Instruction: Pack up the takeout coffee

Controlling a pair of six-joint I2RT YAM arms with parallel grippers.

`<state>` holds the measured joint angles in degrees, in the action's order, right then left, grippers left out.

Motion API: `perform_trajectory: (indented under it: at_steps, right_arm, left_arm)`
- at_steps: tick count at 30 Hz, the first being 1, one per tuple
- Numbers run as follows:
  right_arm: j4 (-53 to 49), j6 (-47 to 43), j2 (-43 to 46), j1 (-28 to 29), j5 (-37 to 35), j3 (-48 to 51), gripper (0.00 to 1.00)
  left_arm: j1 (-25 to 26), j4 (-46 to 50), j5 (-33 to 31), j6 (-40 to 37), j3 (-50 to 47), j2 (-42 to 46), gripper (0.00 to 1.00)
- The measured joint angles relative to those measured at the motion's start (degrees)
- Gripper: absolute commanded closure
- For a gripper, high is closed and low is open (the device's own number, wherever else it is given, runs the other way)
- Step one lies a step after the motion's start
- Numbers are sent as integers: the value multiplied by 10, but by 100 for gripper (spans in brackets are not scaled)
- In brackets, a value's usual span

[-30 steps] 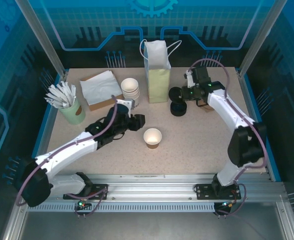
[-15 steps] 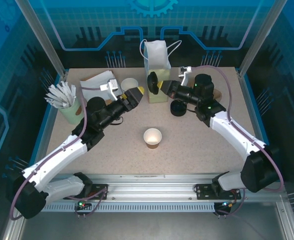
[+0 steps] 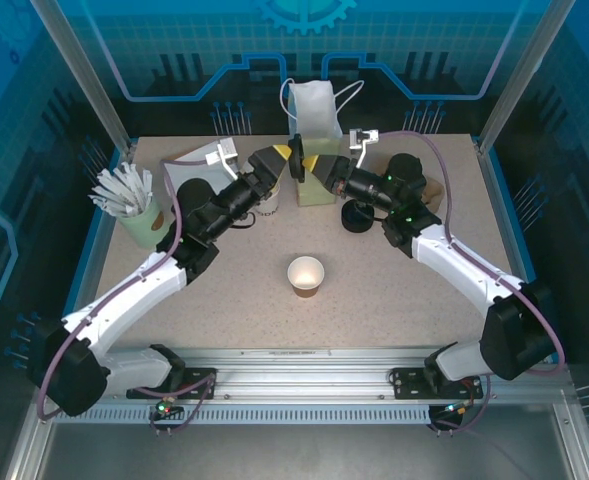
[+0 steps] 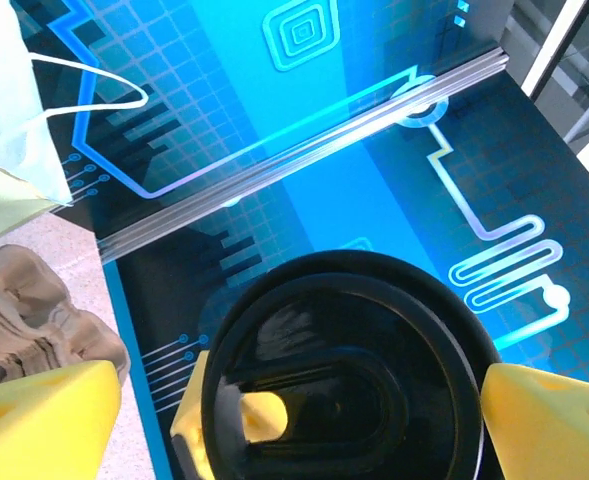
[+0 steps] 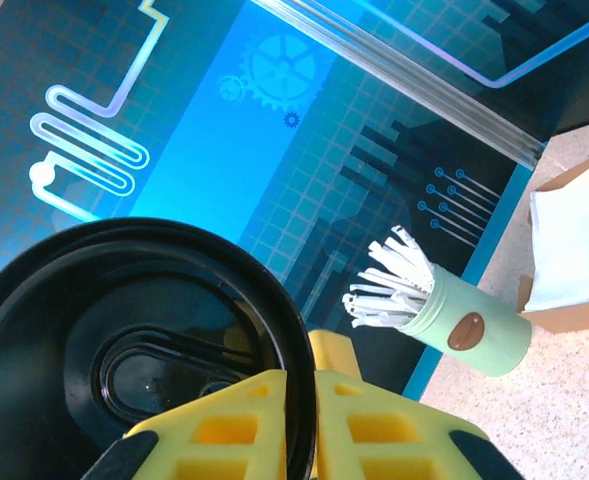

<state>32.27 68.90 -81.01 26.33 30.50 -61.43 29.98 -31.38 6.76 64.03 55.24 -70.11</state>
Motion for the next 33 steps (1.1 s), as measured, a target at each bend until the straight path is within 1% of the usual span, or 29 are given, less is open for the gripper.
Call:
perform_trajectory:
  at_steps: [10, 17, 26, 28, 29, 32, 33]
  right_arm:
    - [22, 16, -3, 0, 5, 3, 86]
    - [39, 31, -23, 4, 5, 3, 86]
    - [55, 42, -30, 4, 4, 3, 86]
    - [56, 43, -30, 4, 3, 3, 82]
    - [56, 44, -30, 4, 3, 3, 79]
    - [55, 43, -30, 3, 2, 3, 68]
    - [54, 43, -28, 2, 2, 6, 62]
  left_arm:
    - [-2, -50, 26, 53, 9, -30, 11]
    - [-2, -66, 34, 81, 9, -43, 16]
    - [-5, -84, 36, 99, 9, -50, 28]
    - [-6, -84, 36, 100, 9, -50, 30]
    - [-6, -84, 36, 100, 8, -50, 32]
    - [-6, -93, 35, 96, 0, -50, 35]
    - [-6, -94, 34, 94, -5, -50, 35]
